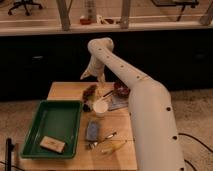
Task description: Place grapes in plastic cup
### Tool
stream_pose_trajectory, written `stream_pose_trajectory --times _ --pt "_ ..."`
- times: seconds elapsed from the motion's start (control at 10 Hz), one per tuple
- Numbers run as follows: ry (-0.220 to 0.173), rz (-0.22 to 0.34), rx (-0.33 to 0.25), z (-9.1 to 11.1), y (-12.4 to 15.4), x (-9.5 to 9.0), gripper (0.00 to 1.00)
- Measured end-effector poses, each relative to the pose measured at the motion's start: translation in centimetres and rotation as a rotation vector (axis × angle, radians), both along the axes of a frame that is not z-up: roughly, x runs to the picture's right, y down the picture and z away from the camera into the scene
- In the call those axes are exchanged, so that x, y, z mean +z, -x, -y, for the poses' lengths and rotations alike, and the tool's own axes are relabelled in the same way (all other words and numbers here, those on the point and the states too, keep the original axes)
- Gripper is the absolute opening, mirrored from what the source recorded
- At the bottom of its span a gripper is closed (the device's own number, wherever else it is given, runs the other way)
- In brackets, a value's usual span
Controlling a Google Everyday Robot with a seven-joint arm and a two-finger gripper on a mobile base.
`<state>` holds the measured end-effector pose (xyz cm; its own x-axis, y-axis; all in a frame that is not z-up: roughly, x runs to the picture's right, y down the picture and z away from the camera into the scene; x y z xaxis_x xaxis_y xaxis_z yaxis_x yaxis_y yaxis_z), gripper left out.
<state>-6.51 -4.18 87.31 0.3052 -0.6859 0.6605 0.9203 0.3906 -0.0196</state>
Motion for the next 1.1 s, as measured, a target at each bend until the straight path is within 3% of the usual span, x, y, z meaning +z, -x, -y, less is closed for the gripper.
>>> stream_pose_trajectory --times 1.1 --pt "0.014 0.007 -0.003 1.23 -0.57 0.24 0.8"
